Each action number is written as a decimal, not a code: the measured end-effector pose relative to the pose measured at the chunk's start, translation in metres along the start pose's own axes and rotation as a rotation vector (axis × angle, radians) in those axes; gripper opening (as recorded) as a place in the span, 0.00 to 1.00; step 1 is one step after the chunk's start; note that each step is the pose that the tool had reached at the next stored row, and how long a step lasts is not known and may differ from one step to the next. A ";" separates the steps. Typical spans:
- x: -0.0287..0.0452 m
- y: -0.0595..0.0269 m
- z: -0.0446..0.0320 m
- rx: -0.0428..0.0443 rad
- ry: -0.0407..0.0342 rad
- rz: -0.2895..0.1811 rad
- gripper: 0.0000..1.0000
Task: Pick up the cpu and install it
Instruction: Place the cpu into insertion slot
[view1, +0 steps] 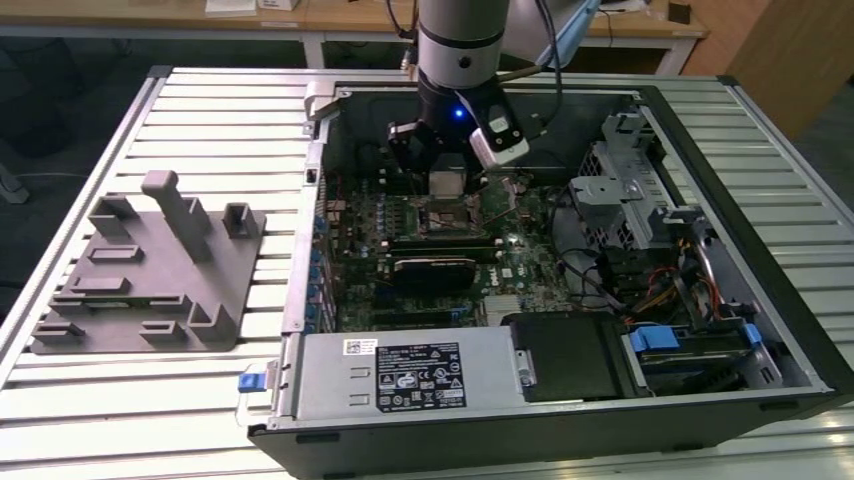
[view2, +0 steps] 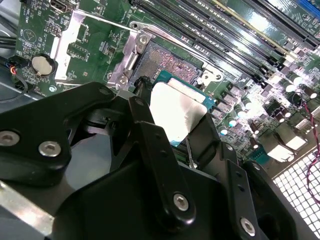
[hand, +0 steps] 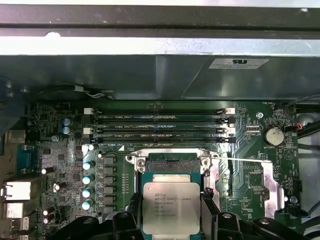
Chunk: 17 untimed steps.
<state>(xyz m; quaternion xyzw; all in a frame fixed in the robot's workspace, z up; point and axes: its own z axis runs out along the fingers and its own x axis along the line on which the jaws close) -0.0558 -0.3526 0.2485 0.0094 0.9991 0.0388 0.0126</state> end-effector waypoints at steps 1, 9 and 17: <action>0.0000 0.0000 0.0000 0.0000 0.0000 0.000 0.55; 0.0000 0.0000 0.0001 0.0000 0.0000 0.000 0.55; 0.0000 0.0000 0.0003 0.0022 -0.0070 0.090 0.55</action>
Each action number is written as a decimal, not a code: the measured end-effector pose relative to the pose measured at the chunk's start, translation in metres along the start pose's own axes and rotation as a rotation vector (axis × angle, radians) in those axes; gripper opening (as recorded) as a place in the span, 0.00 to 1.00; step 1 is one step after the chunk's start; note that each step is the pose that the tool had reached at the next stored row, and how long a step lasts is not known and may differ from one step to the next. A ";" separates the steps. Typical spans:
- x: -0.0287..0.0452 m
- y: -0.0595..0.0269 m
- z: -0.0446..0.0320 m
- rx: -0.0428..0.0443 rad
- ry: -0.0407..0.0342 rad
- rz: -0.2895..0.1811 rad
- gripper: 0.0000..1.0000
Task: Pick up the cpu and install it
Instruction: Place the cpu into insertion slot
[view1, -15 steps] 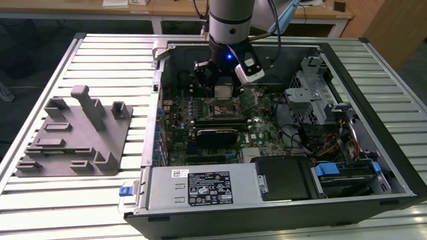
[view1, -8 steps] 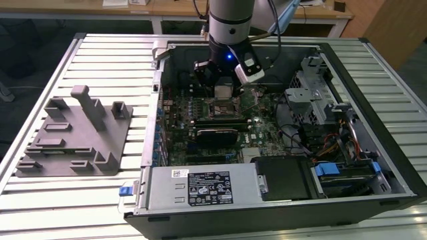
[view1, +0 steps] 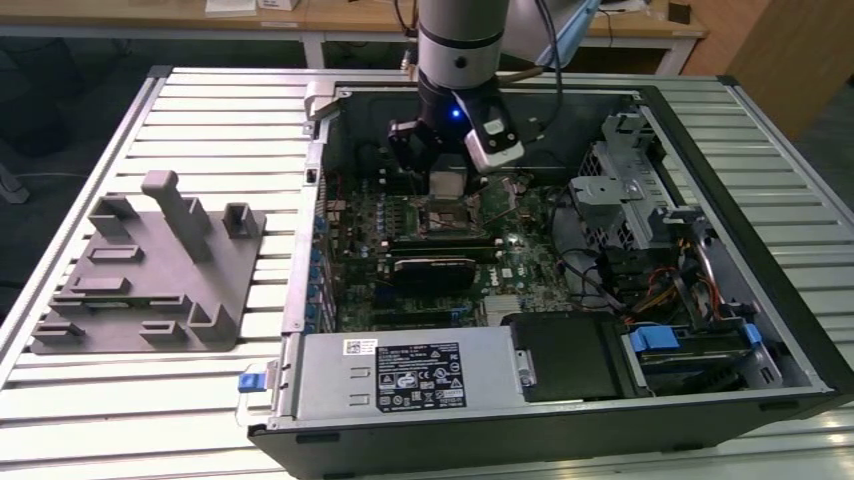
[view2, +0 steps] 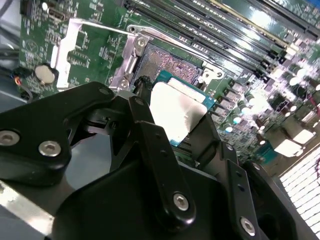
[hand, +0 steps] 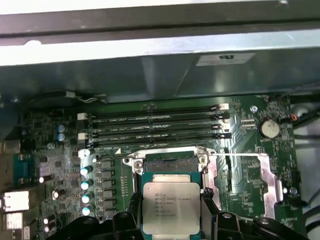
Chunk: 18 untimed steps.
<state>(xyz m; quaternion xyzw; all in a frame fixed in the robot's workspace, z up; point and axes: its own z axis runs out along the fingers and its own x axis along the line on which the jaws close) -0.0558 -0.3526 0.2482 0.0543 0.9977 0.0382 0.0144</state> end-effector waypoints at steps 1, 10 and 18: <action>0.0000 0.0000 0.0000 0.0004 -0.0013 0.017 0.55; 0.0000 0.0000 0.0004 0.0044 -0.0141 0.180 0.55; 0.0000 0.0000 0.0009 0.0079 -0.0254 0.325 0.55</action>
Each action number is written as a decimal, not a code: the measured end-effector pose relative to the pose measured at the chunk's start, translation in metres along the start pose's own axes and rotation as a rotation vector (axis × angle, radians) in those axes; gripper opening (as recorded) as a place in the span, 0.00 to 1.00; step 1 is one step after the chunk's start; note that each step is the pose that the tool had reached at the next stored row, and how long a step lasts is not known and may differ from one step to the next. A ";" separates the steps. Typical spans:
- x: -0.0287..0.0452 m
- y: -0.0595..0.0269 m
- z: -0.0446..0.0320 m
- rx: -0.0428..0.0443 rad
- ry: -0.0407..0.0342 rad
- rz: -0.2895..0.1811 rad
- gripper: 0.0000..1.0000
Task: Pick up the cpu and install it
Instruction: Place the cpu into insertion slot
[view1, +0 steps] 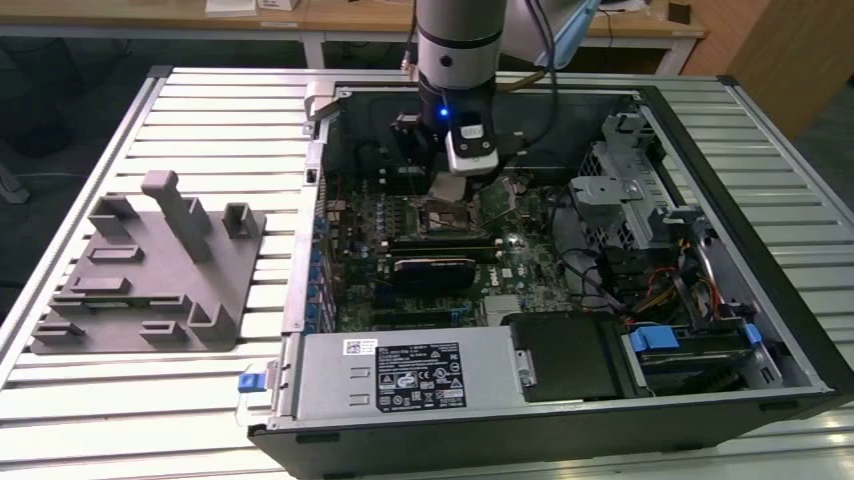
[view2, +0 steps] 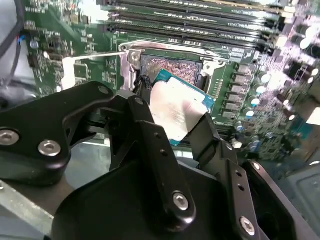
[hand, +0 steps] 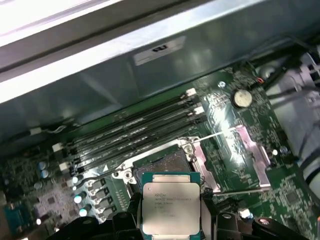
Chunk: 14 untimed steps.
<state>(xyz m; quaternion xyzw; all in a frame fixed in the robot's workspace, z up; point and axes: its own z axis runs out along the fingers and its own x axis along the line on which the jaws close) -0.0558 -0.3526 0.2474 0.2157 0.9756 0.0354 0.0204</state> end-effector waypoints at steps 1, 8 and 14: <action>0.0000 0.0000 0.0001 0.0004 -0.0014 0.018 0.55; 0.0000 0.0000 0.0006 0.0035 -0.0113 0.145 0.55; 0.0000 -0.0001 0.0010 0.0063 -0.0197 0.253 0.55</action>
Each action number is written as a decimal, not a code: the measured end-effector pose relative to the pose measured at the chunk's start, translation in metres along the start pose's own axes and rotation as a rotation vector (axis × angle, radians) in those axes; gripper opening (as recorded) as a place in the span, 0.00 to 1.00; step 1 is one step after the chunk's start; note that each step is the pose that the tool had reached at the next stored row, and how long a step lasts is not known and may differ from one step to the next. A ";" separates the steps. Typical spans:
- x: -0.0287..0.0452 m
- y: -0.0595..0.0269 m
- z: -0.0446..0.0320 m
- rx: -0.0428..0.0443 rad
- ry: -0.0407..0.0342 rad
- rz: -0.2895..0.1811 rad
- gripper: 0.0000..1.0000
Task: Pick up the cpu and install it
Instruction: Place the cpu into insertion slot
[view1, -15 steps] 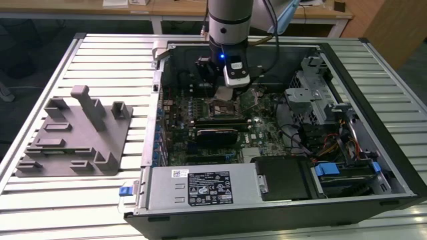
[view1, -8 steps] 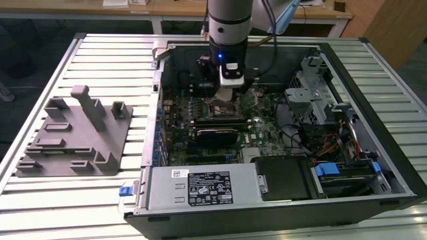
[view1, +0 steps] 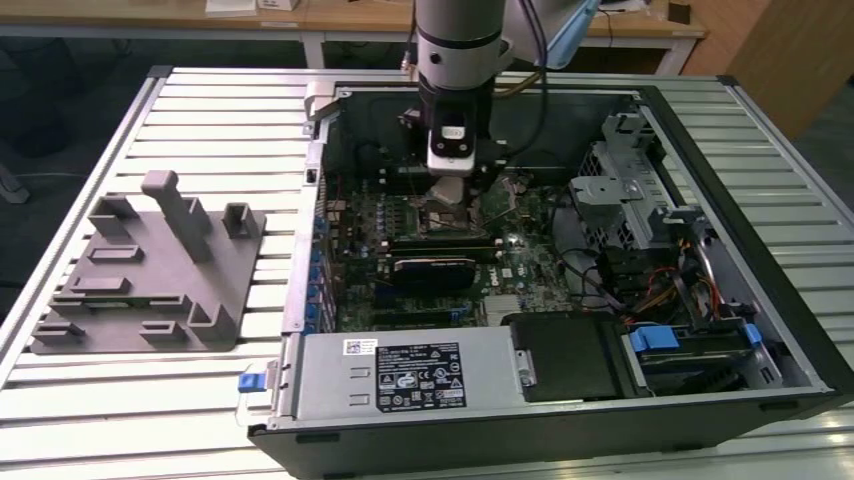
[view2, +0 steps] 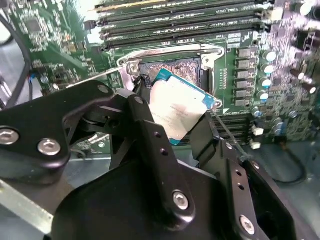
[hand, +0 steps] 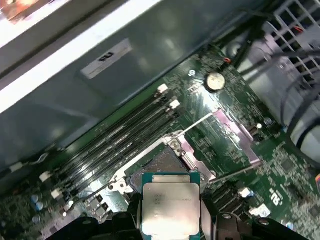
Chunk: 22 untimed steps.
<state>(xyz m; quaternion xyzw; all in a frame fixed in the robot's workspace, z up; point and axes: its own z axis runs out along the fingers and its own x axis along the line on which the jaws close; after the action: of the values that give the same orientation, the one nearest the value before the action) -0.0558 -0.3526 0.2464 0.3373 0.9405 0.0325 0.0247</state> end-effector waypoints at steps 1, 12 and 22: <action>0.0000 0.0000 0.0001 0.0004 -0.0014 0.018 0.55; 0.0000 -0.0001 0.0009 0.0054 -0.0170 0.218 0.55; 0.0000 -0.0001 0.0017 0.0097 -0.0311 0.399 0.55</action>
<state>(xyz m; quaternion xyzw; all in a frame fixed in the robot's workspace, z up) -0.0558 -0.3526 0.2447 0.5176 0.8547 0.0270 0.0306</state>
